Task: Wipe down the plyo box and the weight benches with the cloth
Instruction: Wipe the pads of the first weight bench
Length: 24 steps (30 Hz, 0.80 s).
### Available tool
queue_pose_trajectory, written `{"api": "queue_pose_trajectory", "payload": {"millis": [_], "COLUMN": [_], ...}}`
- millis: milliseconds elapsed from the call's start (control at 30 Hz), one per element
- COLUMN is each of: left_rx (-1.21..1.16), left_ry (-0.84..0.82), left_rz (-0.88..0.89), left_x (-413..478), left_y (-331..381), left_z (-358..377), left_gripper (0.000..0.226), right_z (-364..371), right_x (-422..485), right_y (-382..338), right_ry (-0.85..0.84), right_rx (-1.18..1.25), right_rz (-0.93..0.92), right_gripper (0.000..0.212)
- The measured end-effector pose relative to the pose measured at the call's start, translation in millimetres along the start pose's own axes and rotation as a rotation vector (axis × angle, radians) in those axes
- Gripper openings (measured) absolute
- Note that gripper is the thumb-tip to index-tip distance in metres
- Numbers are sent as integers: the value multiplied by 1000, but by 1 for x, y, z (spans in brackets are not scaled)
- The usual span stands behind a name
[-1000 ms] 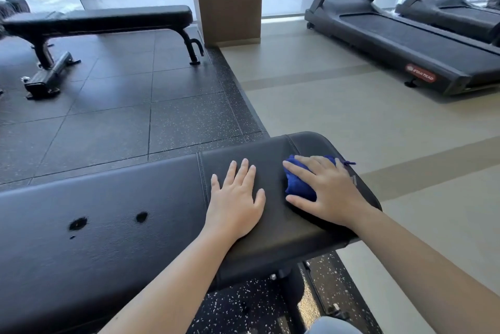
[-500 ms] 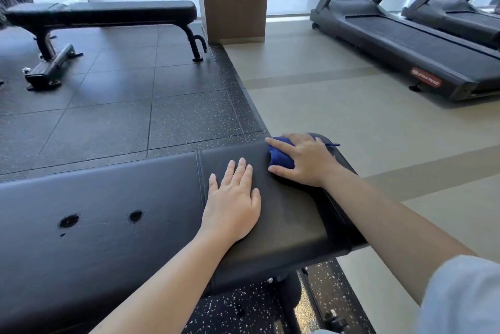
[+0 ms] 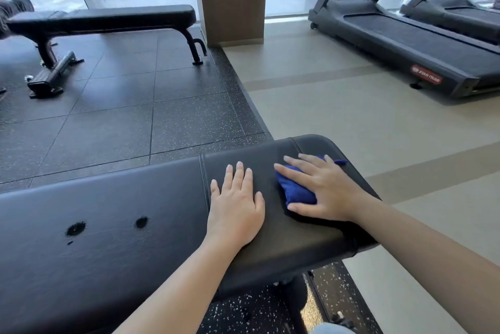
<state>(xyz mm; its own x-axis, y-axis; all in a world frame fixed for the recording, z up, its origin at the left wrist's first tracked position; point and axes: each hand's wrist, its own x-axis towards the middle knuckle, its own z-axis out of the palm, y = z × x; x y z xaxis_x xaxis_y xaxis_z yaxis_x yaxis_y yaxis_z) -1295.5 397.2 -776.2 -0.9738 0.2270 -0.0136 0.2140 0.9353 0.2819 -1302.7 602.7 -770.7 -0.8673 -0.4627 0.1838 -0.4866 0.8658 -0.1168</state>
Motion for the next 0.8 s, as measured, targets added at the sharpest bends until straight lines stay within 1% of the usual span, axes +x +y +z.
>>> {"api": "queue_pose_trajectory", "payload": {"millis": [67,167,233,333,433,500,567,633,700,800], "left_rx": [12,9,-5,-41,-180,-222,-130,-29,28,29], "left_ry": [5,10,18,23,75,85,42,-14,-33,-2], "left_rz": [-1,-1,-4,-1,10,23,68,108,116,102], "left_x": [1,4,5,4,1,-8,-21,-37,-50,-56], "left_y": [0,0,1,0,-1,-6,-17,-29,-34,-33], "left_z": [1,1,0,-1,-7,-12,-13,-12,-10,-10], "left_gripper": [55,56,56,56,52,50,51,54,56,57], "right_z": [3,5,5,7,5,2,3,4,4,7], "right_x": [26,63,70,48,5,-30,-58,-65,-55,-18], "right_y": [7,16,17,5,-14,-27,-39,-44,-43,-37], "right_ry": [-54,-65,-66,3,109,139,166,172,132,66], "right_rx": [-28,-77,-98,-58,-39,-59,-73,-79,-71,-49], "right_rz": [82,180,203,150,43,-20,-50,-46,-28,24], "right_gripper": [81,89,91,82,67,63,63,64,66,71]}}
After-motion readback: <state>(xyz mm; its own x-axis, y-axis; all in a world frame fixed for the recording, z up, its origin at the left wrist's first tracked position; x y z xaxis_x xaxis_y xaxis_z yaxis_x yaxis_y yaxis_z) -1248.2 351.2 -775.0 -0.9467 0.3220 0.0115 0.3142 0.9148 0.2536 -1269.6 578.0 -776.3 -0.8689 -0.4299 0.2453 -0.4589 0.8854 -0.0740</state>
